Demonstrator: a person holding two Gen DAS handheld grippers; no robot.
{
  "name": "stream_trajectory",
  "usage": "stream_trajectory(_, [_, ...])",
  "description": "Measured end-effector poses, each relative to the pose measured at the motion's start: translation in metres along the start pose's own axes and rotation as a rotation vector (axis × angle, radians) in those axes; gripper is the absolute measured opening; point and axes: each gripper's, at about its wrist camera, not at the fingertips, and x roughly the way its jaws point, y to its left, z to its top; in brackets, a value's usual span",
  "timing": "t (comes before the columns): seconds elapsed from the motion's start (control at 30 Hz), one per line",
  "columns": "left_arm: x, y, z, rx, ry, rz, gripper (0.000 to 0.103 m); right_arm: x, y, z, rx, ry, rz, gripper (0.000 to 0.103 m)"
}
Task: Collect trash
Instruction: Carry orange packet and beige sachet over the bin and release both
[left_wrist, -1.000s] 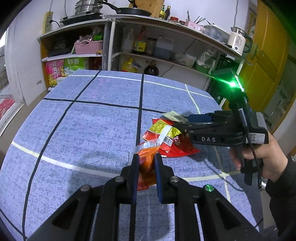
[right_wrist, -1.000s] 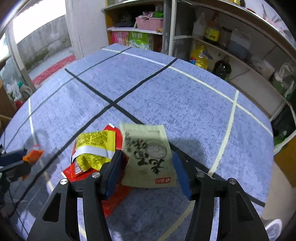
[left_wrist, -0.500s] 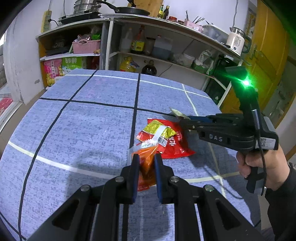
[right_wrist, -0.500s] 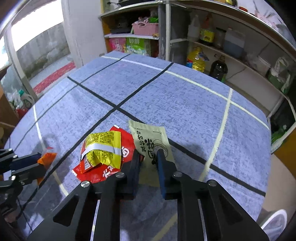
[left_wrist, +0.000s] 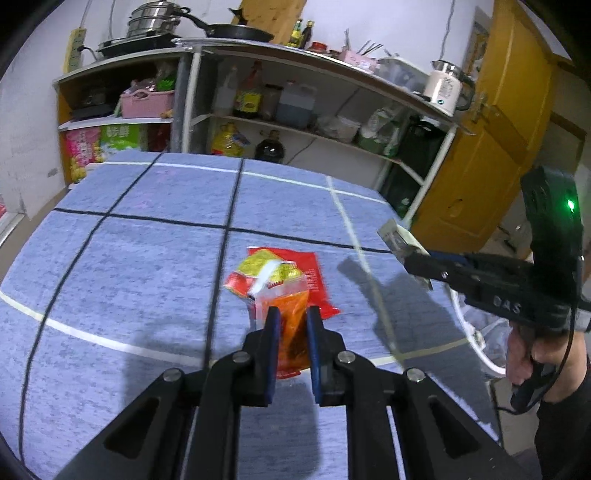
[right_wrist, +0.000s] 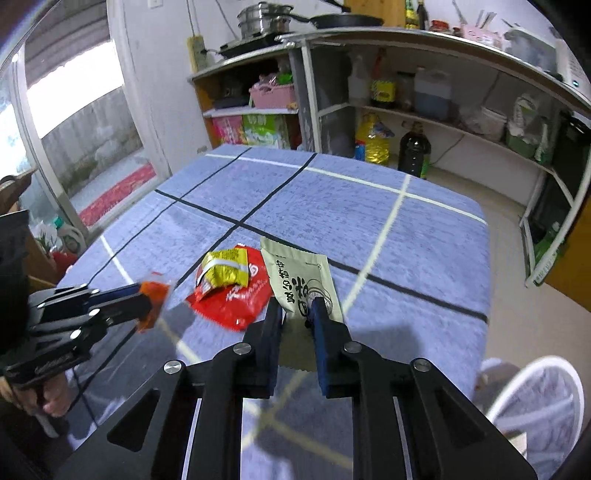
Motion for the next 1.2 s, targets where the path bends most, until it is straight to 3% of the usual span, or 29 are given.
stream_trajectory(0.33, [0.004, -0.060, 0.000, 0.063, 0.001, -0.131, 0.014, -0.071, -0.044, -0.050, 0.119, -0.052, -0.084, 0.016])
stream_trajectory(0.67, [0.015, -0.147, 0.004, 0.166, 0.013, -0.257, 0.014, -0.136, -0.112, -0.102, 0.273, -0.104, -0.201, 0.016])
stream_trajectory(1.03, [0.061, -0.243, 0.001, 0.290, 0.077, -0.322, 0.014, -0.159, -0.160, -0.137, 0.329, -0.098, -0.389, 0.016])
stream_trajectory(1.2, [0.087, -0.270, -0.004, 0.316, 0.121, -0.333, 0.014, -0.152, -0.180, -0.146, 0.350, -0.064, -0.425, 0.017])
